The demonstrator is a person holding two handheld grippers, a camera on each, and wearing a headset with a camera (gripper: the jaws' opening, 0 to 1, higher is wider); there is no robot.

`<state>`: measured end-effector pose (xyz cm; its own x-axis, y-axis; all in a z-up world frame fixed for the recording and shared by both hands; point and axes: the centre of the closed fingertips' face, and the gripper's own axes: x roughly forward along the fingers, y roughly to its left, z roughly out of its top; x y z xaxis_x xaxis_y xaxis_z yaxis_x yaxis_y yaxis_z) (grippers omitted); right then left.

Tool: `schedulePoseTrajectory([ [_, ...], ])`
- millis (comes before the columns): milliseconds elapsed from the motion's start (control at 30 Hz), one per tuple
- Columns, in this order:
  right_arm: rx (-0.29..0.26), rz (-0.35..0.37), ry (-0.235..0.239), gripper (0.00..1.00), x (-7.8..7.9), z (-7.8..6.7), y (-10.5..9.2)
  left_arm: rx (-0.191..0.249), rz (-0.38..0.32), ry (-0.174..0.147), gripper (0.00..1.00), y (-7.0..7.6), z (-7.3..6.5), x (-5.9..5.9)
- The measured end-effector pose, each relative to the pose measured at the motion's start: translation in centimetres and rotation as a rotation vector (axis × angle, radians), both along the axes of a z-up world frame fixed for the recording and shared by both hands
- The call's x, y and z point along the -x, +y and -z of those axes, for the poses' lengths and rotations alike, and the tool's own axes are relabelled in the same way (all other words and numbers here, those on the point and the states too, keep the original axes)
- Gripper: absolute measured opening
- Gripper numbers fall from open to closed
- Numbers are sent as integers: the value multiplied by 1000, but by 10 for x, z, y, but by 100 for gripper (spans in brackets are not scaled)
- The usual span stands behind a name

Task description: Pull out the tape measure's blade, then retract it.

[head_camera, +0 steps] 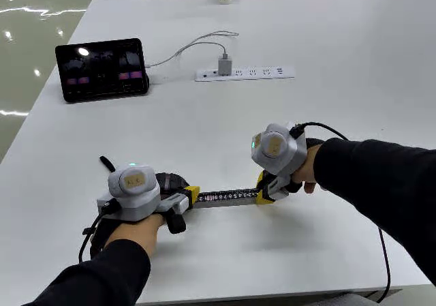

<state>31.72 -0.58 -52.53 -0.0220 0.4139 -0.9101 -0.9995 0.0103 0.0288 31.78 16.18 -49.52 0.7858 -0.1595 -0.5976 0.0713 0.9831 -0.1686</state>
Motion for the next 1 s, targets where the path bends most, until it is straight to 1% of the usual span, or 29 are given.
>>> schedulePoseTrajectory([
  [1000, -11, 0, 4, 11, 2, 0, 12, 0, 3, 3, 63, 0, 0, 1],
])
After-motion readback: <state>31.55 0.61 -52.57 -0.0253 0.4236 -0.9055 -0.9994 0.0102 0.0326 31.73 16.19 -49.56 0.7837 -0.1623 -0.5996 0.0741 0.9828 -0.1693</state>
